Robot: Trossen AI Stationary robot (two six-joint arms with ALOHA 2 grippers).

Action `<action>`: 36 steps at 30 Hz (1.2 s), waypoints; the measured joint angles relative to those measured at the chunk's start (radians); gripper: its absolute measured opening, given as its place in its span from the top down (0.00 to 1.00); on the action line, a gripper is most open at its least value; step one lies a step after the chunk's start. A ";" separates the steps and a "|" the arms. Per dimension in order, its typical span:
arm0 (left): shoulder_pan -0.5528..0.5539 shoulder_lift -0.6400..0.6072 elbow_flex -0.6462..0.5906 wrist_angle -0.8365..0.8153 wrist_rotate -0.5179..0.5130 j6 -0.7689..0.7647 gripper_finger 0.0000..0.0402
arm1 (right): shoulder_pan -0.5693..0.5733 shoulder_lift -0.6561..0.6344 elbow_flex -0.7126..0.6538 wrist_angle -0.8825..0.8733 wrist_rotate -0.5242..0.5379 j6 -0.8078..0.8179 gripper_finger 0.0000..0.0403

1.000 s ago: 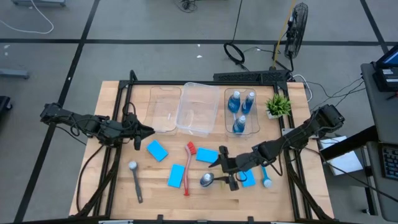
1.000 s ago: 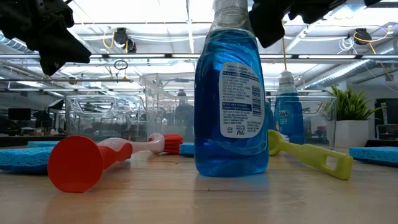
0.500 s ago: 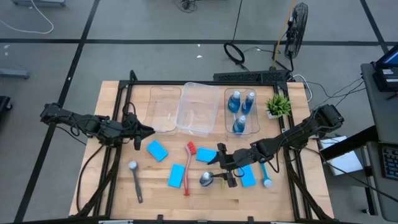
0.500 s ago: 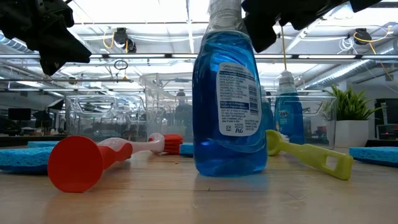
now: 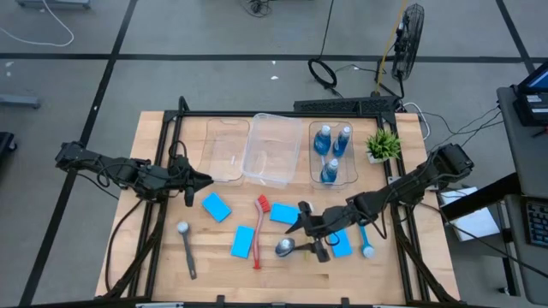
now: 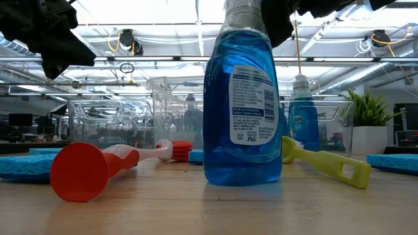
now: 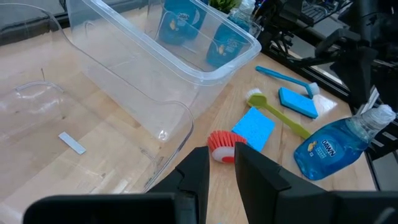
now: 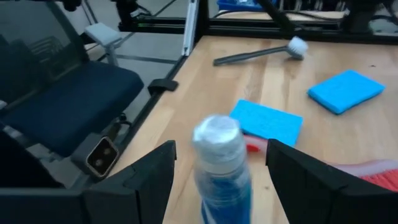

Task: Pick & Place Kitchen Sink Supplies
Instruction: Put the dishwashing liquid into the right transparent bin

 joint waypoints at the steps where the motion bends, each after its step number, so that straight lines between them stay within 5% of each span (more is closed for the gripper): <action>1: 0.000 0.000 0.000 0.000 0.000 -0.001 0.81 | 0.000 0.000 0.000 -0.001 -0.001 0.000 0.41; 36: 0.000 0.000 0.000 0.005 -0.008 0.000 0.81 | -0.048 0.135 0.000 0.178 -0.111 0.017 0.43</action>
